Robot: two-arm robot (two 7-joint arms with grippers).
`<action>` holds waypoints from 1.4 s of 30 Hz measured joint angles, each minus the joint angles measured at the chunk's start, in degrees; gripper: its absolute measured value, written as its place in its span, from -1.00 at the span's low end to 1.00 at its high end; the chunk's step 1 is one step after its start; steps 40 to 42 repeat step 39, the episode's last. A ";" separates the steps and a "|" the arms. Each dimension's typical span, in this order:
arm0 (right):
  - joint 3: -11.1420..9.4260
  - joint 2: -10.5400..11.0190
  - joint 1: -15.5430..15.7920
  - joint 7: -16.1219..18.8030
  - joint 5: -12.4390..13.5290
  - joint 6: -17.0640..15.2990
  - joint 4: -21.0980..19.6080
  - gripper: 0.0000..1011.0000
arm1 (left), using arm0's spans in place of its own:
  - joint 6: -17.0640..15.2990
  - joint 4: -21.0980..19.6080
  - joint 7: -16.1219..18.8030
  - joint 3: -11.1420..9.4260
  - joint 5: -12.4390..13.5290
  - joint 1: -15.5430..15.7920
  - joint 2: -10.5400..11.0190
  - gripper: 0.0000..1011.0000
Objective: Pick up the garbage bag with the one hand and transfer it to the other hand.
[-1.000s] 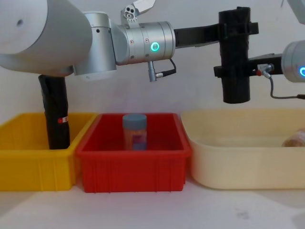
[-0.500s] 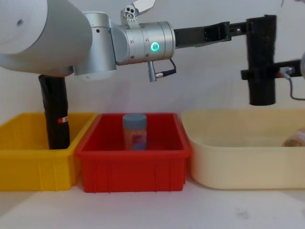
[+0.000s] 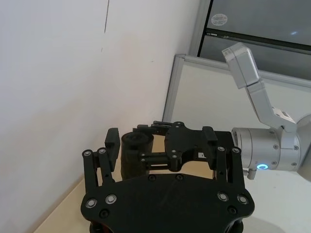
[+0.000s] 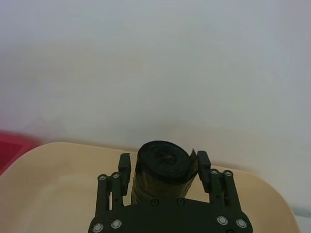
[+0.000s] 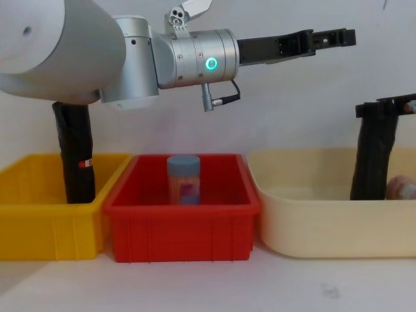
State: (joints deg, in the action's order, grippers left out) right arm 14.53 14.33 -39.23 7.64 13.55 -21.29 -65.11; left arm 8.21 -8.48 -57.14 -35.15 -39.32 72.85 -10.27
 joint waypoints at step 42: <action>-1.58 -0.08 -0.93 -0.81 0.43 -0.29 2.57 0.98 | 0.00 0.00 0.00 0.00 0.00 0.00 0.00 0.98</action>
